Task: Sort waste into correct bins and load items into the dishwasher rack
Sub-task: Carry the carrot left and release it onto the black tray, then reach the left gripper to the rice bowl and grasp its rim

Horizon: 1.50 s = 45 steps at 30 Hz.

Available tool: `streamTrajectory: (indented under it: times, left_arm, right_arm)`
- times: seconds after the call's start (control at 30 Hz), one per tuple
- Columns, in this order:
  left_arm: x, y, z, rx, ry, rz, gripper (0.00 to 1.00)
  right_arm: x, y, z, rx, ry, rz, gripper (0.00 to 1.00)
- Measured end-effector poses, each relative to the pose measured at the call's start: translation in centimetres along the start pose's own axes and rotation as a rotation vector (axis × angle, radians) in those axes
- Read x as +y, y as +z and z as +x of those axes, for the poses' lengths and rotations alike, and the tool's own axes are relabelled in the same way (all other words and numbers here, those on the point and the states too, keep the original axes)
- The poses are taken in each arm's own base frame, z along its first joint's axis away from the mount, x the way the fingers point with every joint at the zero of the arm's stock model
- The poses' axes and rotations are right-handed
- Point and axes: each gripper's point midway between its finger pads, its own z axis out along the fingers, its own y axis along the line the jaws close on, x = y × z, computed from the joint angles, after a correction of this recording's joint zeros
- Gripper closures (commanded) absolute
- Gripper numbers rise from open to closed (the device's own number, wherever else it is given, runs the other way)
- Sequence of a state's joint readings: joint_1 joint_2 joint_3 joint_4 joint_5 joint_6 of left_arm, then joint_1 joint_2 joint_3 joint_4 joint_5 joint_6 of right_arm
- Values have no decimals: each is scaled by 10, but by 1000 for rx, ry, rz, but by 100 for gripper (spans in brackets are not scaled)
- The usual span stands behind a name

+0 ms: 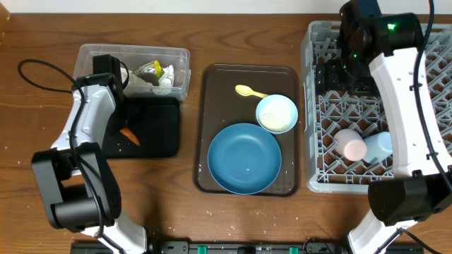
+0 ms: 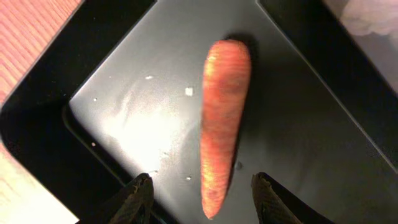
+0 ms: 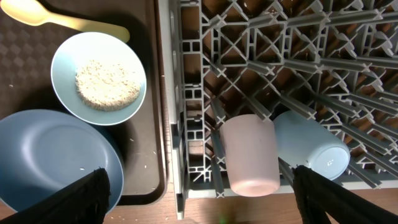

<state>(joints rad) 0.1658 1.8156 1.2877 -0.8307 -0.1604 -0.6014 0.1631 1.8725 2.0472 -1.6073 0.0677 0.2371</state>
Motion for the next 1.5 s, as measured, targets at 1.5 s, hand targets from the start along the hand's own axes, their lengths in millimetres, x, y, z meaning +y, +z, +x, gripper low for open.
streamTrajectory:
  times: [1.5]
  left_arm:
    - [-268,-126,328,-389,1672,763,26]
  right_arm:
    - [-92,-56,-14,-214,263,-107,7]
